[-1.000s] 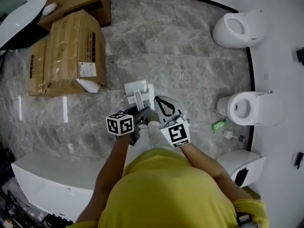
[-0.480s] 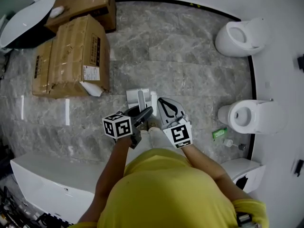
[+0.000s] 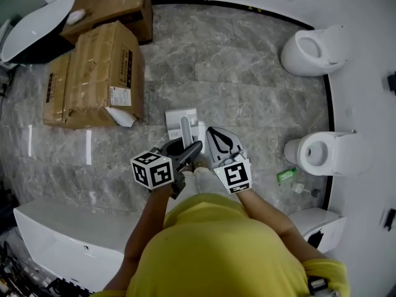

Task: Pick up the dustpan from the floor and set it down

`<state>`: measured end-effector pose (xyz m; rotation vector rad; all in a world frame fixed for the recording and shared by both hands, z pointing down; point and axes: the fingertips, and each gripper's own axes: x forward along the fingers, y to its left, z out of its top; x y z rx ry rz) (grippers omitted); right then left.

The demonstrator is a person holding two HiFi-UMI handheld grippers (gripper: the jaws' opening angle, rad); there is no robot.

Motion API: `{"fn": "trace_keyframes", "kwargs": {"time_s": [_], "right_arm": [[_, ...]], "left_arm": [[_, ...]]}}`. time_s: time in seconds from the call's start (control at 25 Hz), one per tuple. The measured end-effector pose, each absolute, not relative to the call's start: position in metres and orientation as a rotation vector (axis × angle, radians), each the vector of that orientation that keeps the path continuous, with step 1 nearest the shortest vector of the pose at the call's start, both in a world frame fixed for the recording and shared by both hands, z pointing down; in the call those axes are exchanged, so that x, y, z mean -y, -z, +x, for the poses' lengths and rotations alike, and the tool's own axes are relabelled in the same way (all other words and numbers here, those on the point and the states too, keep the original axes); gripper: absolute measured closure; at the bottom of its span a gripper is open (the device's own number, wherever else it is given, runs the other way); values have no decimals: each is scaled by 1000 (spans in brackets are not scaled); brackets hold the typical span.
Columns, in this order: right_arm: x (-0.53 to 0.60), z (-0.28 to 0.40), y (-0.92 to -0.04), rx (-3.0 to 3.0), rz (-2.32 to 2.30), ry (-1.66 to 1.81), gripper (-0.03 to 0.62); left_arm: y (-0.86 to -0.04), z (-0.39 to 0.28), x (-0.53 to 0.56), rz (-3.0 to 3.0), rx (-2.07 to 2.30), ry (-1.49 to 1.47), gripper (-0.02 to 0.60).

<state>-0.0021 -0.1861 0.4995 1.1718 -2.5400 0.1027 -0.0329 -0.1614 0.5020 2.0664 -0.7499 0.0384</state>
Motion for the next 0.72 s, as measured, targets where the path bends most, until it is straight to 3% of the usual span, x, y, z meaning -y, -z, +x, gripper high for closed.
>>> {"fn": "trace_keyframes", "kwargs": {"time_s": [0.72], "right_arm": [[196,2,-493,2540,1231,-95,583]], "left_arm": [[-467,-34,180,2109,696,-40,407]]}}
